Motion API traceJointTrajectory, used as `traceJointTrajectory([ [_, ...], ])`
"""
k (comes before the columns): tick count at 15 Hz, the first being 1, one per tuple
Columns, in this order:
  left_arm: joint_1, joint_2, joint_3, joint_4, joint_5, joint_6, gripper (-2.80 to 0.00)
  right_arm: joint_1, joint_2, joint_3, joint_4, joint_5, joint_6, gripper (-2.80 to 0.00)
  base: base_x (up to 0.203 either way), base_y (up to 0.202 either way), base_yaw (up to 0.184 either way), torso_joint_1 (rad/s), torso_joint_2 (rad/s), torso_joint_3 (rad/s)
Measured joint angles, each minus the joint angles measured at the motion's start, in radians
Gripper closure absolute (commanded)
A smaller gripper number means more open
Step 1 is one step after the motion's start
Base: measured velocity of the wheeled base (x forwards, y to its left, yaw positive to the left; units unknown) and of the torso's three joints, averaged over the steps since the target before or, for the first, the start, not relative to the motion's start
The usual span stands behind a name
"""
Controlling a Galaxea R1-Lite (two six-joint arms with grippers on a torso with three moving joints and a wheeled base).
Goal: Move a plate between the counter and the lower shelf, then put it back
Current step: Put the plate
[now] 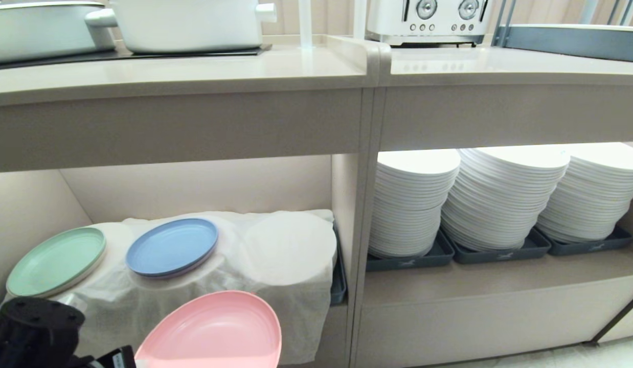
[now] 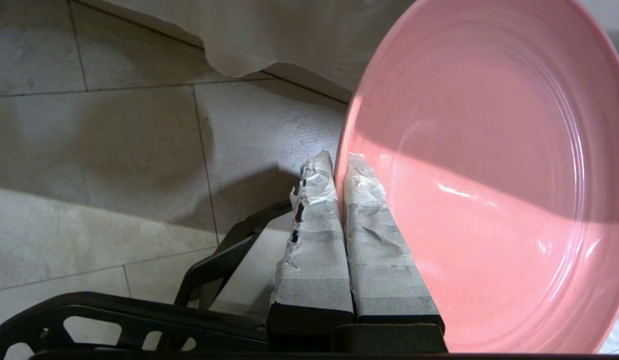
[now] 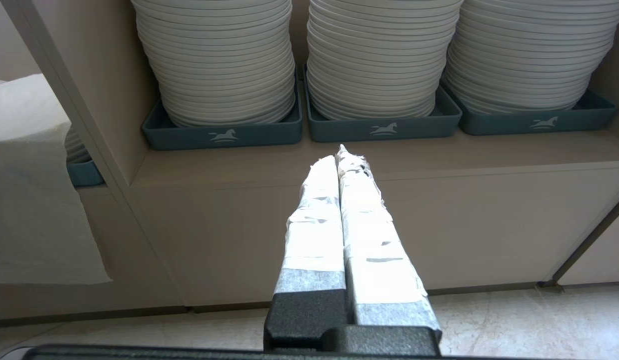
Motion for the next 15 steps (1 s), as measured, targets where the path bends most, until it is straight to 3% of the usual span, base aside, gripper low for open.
traceJointTrajectory([
  [8, 0.001, -0.139, 0.009, 0.084, 0.003, 0.000, 0.00, 0.000, 0.000, 0.000, 0.000, 0.000, 0.000, 0.00, 0.000, 0.000, 0.000, 0.000, 0.00, 0.000],
  [15, 0.001, -0.173, 0.025, 0.084, -0.002, -0.001, 0.00, 0.000, 0.000, 0.000, 0.000, 0.000, 0.000, 0.00, 0.000, 0.000, 0.000, 0.000, 0.00, 0.000],
])
